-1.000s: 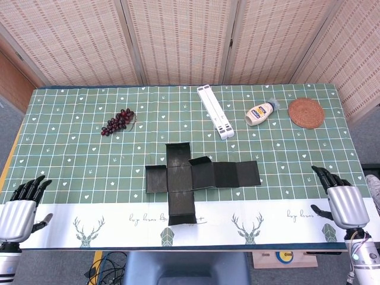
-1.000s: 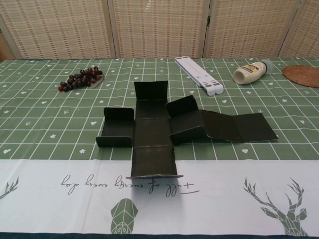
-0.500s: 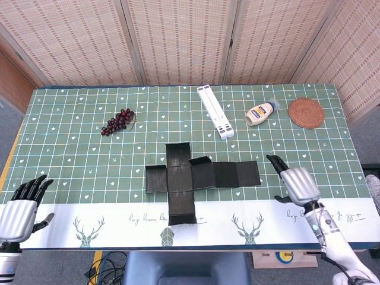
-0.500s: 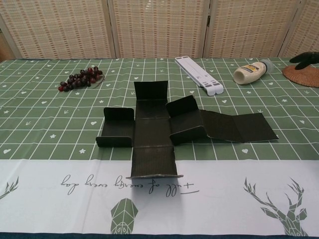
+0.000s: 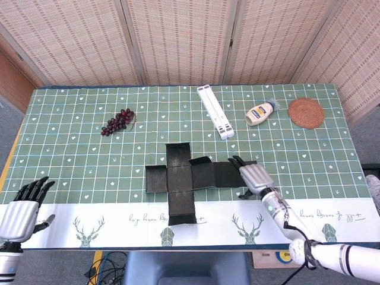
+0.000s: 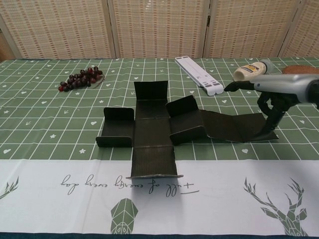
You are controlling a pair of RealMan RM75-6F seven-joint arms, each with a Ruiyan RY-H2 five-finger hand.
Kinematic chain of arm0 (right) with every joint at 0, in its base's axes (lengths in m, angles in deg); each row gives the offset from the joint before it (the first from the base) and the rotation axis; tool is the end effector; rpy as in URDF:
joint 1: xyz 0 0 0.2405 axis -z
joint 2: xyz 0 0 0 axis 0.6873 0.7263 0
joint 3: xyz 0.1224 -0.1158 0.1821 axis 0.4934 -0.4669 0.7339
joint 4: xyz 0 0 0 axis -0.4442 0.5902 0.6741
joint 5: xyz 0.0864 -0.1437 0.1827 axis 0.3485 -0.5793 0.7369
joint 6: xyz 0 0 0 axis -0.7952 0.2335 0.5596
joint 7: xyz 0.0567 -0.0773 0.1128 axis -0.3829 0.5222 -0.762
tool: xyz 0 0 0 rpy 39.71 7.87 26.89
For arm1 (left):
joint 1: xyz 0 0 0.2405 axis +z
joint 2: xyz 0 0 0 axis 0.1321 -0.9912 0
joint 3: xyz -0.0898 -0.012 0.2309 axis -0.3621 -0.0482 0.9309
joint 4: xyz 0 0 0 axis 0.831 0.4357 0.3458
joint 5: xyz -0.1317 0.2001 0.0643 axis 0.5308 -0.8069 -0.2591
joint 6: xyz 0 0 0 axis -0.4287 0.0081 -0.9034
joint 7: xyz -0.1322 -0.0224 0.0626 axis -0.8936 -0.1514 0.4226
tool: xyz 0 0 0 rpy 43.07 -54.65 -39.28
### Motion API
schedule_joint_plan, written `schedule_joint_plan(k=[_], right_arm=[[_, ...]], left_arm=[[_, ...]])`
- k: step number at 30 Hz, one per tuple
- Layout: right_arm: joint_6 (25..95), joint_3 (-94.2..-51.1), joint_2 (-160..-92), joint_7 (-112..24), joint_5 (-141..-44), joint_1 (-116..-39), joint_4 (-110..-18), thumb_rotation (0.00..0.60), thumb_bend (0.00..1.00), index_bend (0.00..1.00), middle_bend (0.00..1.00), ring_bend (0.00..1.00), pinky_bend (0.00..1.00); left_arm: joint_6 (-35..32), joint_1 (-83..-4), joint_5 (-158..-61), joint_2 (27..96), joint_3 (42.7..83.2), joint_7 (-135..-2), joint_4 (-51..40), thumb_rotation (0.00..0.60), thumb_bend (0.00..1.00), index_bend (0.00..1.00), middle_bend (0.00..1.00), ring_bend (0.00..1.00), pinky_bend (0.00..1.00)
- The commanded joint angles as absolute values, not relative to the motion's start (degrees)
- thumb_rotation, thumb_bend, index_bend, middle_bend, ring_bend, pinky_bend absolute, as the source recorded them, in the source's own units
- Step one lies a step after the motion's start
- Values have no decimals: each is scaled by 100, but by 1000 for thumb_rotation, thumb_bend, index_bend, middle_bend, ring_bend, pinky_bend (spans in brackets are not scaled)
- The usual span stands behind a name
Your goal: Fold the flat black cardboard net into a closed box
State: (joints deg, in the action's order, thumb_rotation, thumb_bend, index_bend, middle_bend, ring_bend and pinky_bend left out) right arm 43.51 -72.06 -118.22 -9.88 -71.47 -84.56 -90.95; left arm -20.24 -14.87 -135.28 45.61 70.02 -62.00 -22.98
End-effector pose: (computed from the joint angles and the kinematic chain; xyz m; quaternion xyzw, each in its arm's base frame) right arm -0.1612 -0.3250 -0.0206 0.7414 -0.4699 0.2523 0.4074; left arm -0.3174 0.1938 0.0981 -0.6417 -0.3555 -0.3510 0.5819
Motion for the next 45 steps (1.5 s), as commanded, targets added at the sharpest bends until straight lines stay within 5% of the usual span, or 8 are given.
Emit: schedule_joint_plan(k=[1,25,30,35,41,45], right_arm=[[4241,-7270,-12222,-622,-6341,-9025,-8716,600,83,0,0,721,943],[4174,-7484,-13491,-352,-4531,-10242,-7076,600,85,0,10,721,949],[4148,-7531,-13515,-342,-4490,-10332,-7006,600,197,10,99,745,949],[4144,-7507,-13457,-571,-4752,-10277,-7101,600,301,167,223,782,950],[4094,-7485,-13283,-1121,-5429,-10002,-7381,600,303,200,261,799,951],[4124,-7513,-13273,-1454,-5879,-9819,-7420,600,303,201,261,799,951]], left_arm=[[-2006,-1497,-13539,4579,7012,-6231,-2258,600,176,144,108,118,150],[-1975,-1483,-13565,4590,7074,-6552,-1970,600,176,144,108,118,150],[-1955,-1503,-13568,4610,7066,-6580,-1941,600,176,144,108,118,150],[-1925,-1621,-13617,4766,6979,-6647,-1774,600,177,177,109,147,153],[-1651,-2039,-13882,5038,6878,-6851,-1422,600,186,287,224,405,482],[-1422,-2441,-14114,5319,6787,-6906,-1088,600,224,344,285,538,568]])
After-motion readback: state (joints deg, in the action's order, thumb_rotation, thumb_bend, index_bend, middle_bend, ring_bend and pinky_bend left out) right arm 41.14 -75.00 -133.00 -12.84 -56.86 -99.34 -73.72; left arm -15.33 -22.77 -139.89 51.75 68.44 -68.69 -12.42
